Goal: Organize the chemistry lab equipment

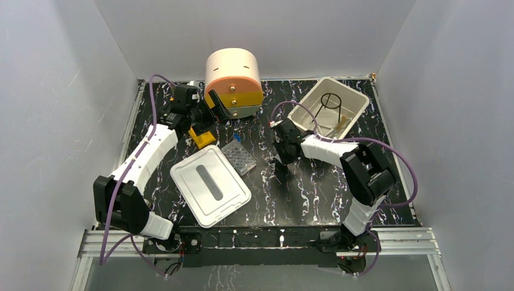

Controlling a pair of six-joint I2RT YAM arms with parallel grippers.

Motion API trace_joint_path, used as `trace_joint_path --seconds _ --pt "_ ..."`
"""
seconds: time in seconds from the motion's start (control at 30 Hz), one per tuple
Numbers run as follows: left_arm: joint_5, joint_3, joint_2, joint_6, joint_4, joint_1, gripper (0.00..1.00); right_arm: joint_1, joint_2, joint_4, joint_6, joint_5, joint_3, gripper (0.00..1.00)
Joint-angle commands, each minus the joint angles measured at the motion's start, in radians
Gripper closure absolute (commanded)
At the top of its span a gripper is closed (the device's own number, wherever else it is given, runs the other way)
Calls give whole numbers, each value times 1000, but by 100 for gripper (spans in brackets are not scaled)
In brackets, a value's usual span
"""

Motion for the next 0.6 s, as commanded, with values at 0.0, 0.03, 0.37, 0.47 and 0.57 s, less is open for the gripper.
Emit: trace_joint_path --seconds 0.0,0.03,0.37,0.47,0.57 --pt "-7 20 -11 7 -20 5 2 -1 40 -19 -8 -25 11 94" --pt "-6 21 -10 6 -20 5 2 -1 38 -23 -7 -26 18 96" --pt "-14 34 -22 28 -25 4 2 -1 -134 -50 -21 -44 87 100" --pt "-35 41 -26 33 -30 4 2 0 -207 -25 -22 -61 113 100" --pt "-60 46 -30 38 -40 4 2 -1 -276 -1 -16 -56 138 100"
